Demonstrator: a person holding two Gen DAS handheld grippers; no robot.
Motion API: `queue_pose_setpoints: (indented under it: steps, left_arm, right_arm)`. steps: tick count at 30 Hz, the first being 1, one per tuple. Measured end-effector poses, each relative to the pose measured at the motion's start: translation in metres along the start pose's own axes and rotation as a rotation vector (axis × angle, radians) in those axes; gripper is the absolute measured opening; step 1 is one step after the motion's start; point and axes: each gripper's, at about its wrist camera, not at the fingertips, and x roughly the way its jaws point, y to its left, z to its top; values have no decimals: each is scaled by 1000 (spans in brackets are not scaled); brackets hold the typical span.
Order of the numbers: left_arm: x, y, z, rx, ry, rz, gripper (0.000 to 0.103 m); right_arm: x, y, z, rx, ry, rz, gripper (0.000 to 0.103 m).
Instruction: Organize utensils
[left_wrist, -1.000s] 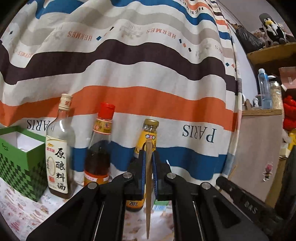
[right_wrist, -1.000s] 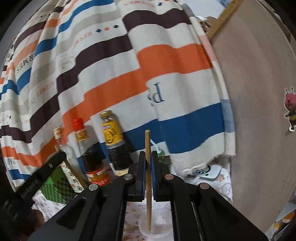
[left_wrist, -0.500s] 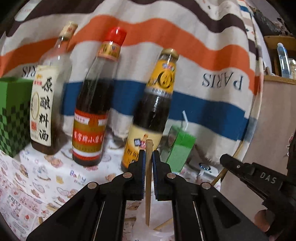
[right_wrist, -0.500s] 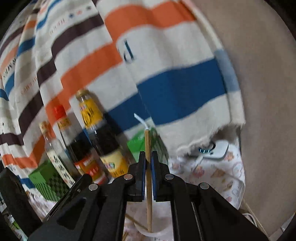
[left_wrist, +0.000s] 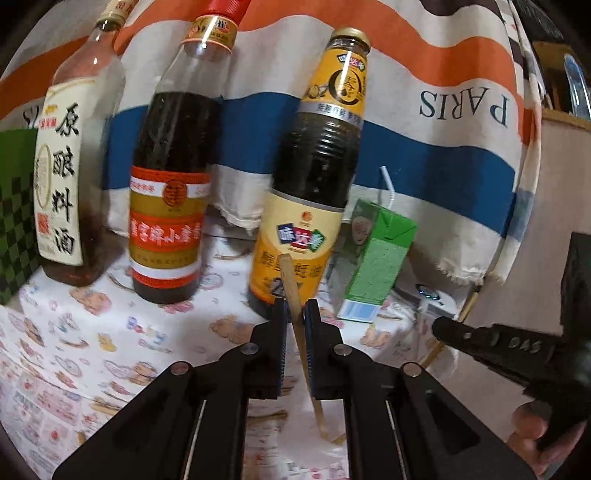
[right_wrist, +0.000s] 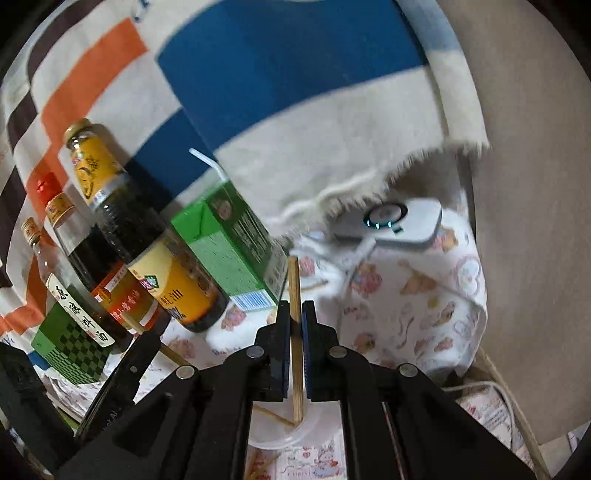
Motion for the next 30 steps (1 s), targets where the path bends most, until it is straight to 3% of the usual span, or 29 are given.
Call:
queue_pose_setpoints:
  steps: [3, 4, 5, 7, 9, 11, 15, 17, 20, 23, 26, 30]
  left_arm:
    - [-5, 4, 2, 43, -13, 24, 34]
    - [-5, 6, 3, 49, -7, 35, 52]
    - [-5, 7, 4, 59, 13, 45, 57]
    - [-10, 6, 6, 107, 31, 63, 58]
    - [-27, 9, 12, 134, -2, 102, 63]
    - [-42, 20, 19, 93, -27, 127, 74]
    - [-74, 33, 28, 112, -71, 147, 79]
    - [-89, 36, 29, 155, -95, 174, 87]
    - [-114, 45, 24, 191, -136, 169, 99]
    - [-136, 55, 16, 199, -148, 176, 99]
    - [-157, 71, 9, 166, -151, 166, 101]
    - [-176, 87, -4, 176, -149, 202, 102]
  right_arm:
    - [1, 0, 0, 12, 20, 9, 6]
    - [1, 2, -1, 6, 23, -4, 7]
    - [1, 3, -1, 0, 26, -11, 7]
    - [2, 7, -2, -21, 40, -20, 13]
    - [2, 8, -2, -12, 44, -10, 34]
    - [-1, 12, -2, -19, 38, -4, 42]
    - [-8, 29, -5, -86, 17, -34, 67]
    - [-12, 38, -6, -105, 19, -49, 69]
    - [-15, 50, -9, -130, 50, -78, 82]
    - [-14, 58, -14, -117, 94, -126, 86]
    - [-13, 69, -21, -158, 151, -92, 86]
    - [-17, 89, -31, -191, 163, -48, 86]
